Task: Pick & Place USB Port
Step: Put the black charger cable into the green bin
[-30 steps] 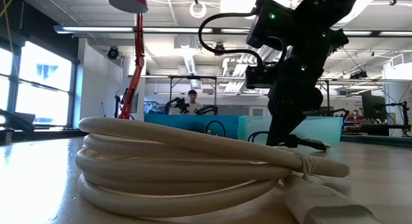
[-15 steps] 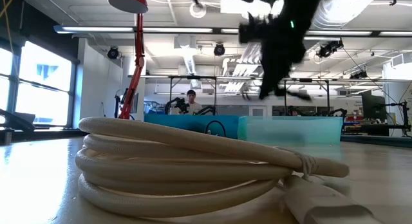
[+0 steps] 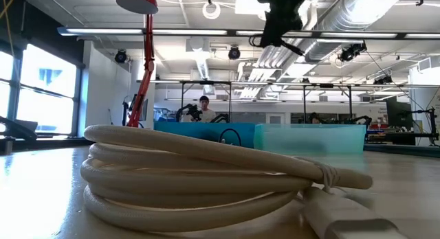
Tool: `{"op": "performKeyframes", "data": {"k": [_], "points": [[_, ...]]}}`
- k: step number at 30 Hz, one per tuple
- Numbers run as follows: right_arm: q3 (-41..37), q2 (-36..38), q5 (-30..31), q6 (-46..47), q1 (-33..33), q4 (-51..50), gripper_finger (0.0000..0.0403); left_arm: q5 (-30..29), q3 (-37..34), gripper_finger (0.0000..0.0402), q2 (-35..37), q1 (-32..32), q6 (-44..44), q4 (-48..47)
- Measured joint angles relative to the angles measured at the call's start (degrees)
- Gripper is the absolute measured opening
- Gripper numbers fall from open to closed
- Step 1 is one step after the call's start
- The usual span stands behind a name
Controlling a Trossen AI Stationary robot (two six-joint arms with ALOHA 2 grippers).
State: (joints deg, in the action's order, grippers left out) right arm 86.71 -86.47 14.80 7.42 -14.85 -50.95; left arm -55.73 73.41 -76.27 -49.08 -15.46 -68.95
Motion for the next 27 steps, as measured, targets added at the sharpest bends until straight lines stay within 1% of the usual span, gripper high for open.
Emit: {"op": "performKeyframes", "data": {"k": [3, 6, 9, 14, 18, 22, 24, 27], "points": [[-0.9, 0.0, -4.3, 0.0, -6.2, -0.2, 0.0002, -0.3, 0.0, 0.0133, 0.0, 0.0, 0.0, 0.1], [-3.7, -0.1, -7.4, 0.1, -11.6, -0.2, 0.0002, -0.4, 0.0, 0.0133, 0.0, 0.0, 0.0, 0.1], [-8.2, -0.1, -9.6, 0.2, -16.0, 0.9, 0.0001, -0.4, 0.0, 0.0133, 0.0, 0.0, 0.0, 0.1], [-18.0, -0.2, -15.3, 0.0, -21.9, 6.8, 0.0001, -0.6, 0.0, 0.0133, 0.0, 0.0, 0.2, 0.0], [-24.9, -0.2, -18.3, -0.2, -24.9, 12.4, 0.0001, -1.1, 0.0, 0.0133, 0.0, 0.0, 0.9, 0.0], [-29.6, -0.2, -19.3, -1.4, -26.7, 18.1, 0.0003, -1.1, 0.0, 0.0133, 0.0, 0.0, 1.7, 0.0], [-31.3, -0.2, -19.5, -1.5, -27.1, 20.6, 0.0015, -0.7, 0.0, 0.0133, 0.0, 0.0, 1.7, 0.0], [-31.9, -0.2, -19.4, -1.9, -27.2, 22.8, 0.0047, -0.6, 0.0, 0.0133, 0.0, 0.0, 1.7, 0.0]]}}
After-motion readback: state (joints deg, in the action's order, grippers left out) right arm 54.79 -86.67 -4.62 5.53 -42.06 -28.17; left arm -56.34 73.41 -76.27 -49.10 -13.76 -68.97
